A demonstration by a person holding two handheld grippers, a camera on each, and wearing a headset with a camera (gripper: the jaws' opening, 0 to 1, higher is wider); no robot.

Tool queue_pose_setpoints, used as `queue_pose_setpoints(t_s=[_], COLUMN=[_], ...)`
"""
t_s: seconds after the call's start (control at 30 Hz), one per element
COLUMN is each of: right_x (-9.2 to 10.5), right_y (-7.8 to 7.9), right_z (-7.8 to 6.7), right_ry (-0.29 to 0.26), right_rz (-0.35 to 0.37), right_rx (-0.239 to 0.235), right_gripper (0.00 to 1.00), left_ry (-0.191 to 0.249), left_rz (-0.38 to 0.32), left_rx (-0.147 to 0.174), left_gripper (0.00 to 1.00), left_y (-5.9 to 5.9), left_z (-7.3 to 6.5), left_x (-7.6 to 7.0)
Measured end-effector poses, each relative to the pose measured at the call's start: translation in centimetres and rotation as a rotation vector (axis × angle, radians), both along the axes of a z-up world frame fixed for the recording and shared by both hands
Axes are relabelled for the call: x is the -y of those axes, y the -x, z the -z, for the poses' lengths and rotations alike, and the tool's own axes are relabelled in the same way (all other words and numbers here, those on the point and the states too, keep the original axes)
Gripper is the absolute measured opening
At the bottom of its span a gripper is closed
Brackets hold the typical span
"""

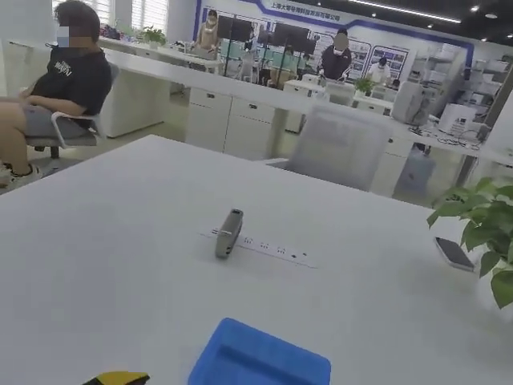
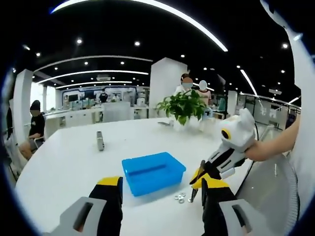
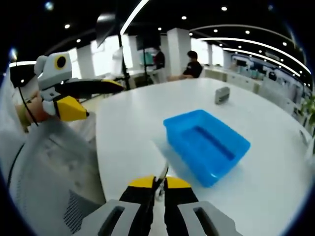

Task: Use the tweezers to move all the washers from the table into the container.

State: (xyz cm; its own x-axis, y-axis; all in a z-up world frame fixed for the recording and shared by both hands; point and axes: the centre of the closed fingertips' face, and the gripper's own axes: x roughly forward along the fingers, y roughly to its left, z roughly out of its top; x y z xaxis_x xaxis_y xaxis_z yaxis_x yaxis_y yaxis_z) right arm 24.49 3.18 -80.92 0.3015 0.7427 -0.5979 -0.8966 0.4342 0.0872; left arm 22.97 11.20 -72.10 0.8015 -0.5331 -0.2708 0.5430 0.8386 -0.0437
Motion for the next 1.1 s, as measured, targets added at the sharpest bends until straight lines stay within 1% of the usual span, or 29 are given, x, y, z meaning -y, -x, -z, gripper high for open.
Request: queue_pose_setpoints(t_s=[0.07,0.1,0.17,0.23,0.27,0.3,0.37,0.4,0.47,0.53,0.6,0.63,0.67,0.73,0.77,0.8,0.83,0.87,0.9,0.93,0.97,1.0,1.1], right_x=[-0.1,-0.2,-0.3,-0.5,-0.5,-0.4,-0.2,-0.2,-0.2,-0.2,-0.1,-0.1,-0.1,0.2,0.2,0.3,0.4,0.5,0.7,0.9,1.2,1.3,1.6], right_y=[0.3,0.3,0.6,1.0,1.0,1.0,0.8,0.7,0.5,-0.2,-1.2,-1.6,-2.3,-3.5,-4.0,-4.7,-5.2,-6.1,-6.7,-7.3,-8.1,-8.6,-10.2], right_z=[0.1,0.1,0.1,0.1,0.1,0.1,0.1,-0.2,-0.9,-2.3,-3.8,-4.4,-5.3,-6.4,-6.7,-7.2,-7.3,-7.4,-7.3,-6.9,-6.4,-6.0,-4.9], right_ry=[0.015,0.017,0.026,0.025,0.026,0.031,0.040,0.037,0.017,-0.025,-0.056,-0.074,-0.096,-0.115,-0.120,-0.128,-0.130,-0.128,-0.119,-0.101,-0.081,-0.078,-0.082], right_rz=[-0.016,-0.018,-0.034,-0.044,-0.047,-0.054,-0.048,-0.046,-0.032,0.002,0.022,0.034,0.044,0.065,0.069,0.080,0.083,0.089,0.098,0.110,0.123,0.136,0.179], right_rx=[0.014,0.014,0.030,0.031,0.034,0.042,0.034,0.029,0.020,0.009,0.015,0.014,0.016,0.022,0.023,0.025,0.029,0.034,0.037,0.039,0.041,0.035,0.000], right_gripper=[0.03,0.03,0.03,0.03,0.03,0.02,0.02,0.02,0.02,0.02,0.02,0.02,0.02,0.02,0.02,0.02,0.02,0.03,0.03,0.03,0.03,0.03,0.03], left_ry=[0.012,0.015,0.020,0.059,0.099,0.117,0.110,0.100,0.084,0.078,0.096,0.123,0.170,0.218,0.212,0.198,0.189,0.171,0.166,0.149,0.142,0.129,0.125], left_rz=[-0.002,-0.001,0.003,-0.002,-0.008,-0.017,-0.032,-0.037,-0.038,-0.033,-0.032,-0.041,-0.060,-0.092,-0.100,-0.105,-0.107,-0.099,-0.095,-0.078,-0.073,-0.069,-0.068], left_rx=[-0.008,-0.009,-0.009,-0.022,-0.016,-0.015,-0.004,0.004,0.006,0.012,0.024,0.035,0.057,0.095,0.096,0.093,0.089,0.077,0.075,0.067,0.066,0.062,0.060], left_gripper=[0.71,0.72,0.72,0.75,0.76,0.78,0.83,0.84,0.83,0.82,0.80,0.78,0.76,0.75,0.76,0.77,0.77,0.77,0.76,0.76,0.75,0.74,0.73], left_y=[-0.1,-0.1,-0.1,-0.2,-0.4,-0.5,-0.6,-0.7,-0.6,-0.5,-0.4,-0.4,-0.5,-0.6,-0.6,-0.7,-0.7,-0.7,-0.7,-0.6,-0.6,-0.5,-0.5], left_z=[0.1,0.1,0.2,0.1,-0.2,-0.3,-0.3,-0.3,-0.2,-0.3,-0.8,-1.3,-2.1,-3.1,-3.0,-2.8,-2.6,-2.3,-2.2,-2.0,-1.9,-1.7,-1.7], left_x=[0.2,0.3,0.4,0.6,0.6,0.4,0.1,0.1,0.2,0.4,0.4,0.3,-0.1,-0.9,-1.2,-1.2,-1.2,-1.0,-0.9,-0.5,-0.4,-0.3,-0.3])
